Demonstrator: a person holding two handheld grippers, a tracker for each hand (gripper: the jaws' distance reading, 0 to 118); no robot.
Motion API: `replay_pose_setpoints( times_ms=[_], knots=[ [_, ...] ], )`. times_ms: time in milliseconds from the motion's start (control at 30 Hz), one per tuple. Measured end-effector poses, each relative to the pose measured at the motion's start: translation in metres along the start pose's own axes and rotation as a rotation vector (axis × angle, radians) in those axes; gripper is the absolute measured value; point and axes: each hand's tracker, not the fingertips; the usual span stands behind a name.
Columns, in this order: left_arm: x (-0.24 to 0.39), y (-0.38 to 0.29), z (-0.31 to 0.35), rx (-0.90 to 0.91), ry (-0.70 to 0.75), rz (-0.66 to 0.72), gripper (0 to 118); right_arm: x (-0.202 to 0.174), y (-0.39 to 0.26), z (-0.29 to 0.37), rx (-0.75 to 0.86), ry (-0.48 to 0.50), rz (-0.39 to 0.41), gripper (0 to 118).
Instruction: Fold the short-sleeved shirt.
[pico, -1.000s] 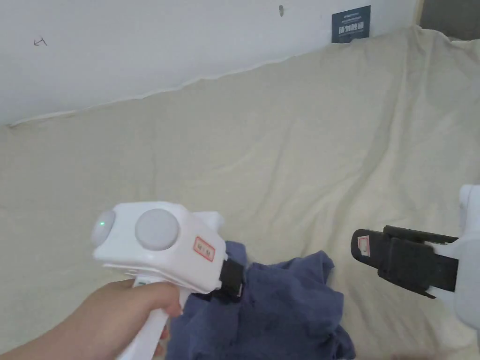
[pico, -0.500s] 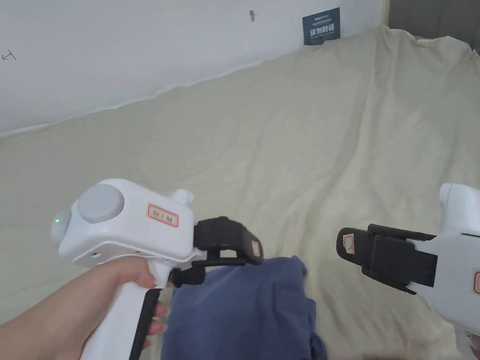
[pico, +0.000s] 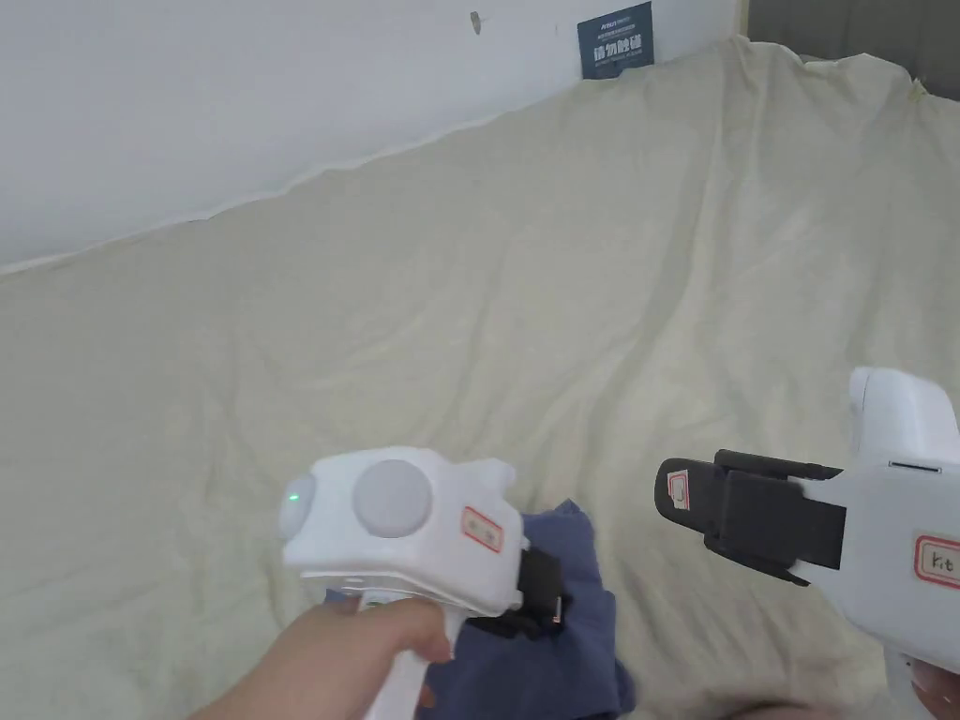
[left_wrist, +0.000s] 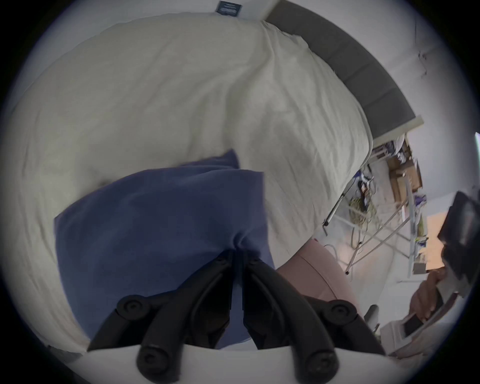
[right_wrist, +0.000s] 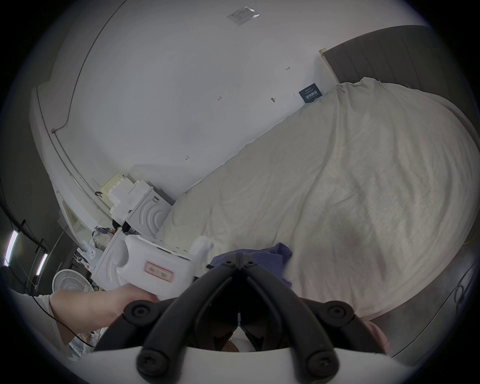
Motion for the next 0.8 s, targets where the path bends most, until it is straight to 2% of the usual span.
replay_pose_setpoints(
  times_ms=[100,267,300,433,567,633,700,733,800],
  knots=[
    [0.019,0.005,-0.006,0.008,-0.063,-0.038,9,0.001,0.001,0.001,0.003,-0.007,-0.005,0],
    [0.022,0.0,0.008,0.064,-0.389,0.022,9,-0.003,0.007,0.006,0.023,-0.007,-0.007,0],
    [0.018,-0.005,0.019,0.118,-0.43,0.043,9,-0.005,0.01,0.009,0.036,0.0,-0.009,0],
    [-0.02,-0.046,0.105,0.539,-0.474,0.145,9,-0.02,0.023,0.025,0.084,0.05,0.023,0],
    [-0.051,-0.118,0.192,1.007,-0.176,0.182,9,-0.045,0.034,0.041,0.165,0.053,0.103,0],
    [-0.055,-0.154,0.221,1.168,0.02,0.211,9,-0.058,0.035,0.048,0.228,0.078,0.138,0],
    [-0.052,-0.186,0.239,1.315,0.281,0.197,9,-0.071,0.034,0.054,0.297,0.077,0.184,0],
    [-0.051,-0.2,0.242,1.401,0.404,0.166,9,-0.078,0.031,0.056,0.346,0.046,0.215,0],
    [-0.048,-0.217,0.241,1.445,0.637,0.184,9,-0.092,0.017,0.062,0.513,-0.053,0.3,0]
  ],
)
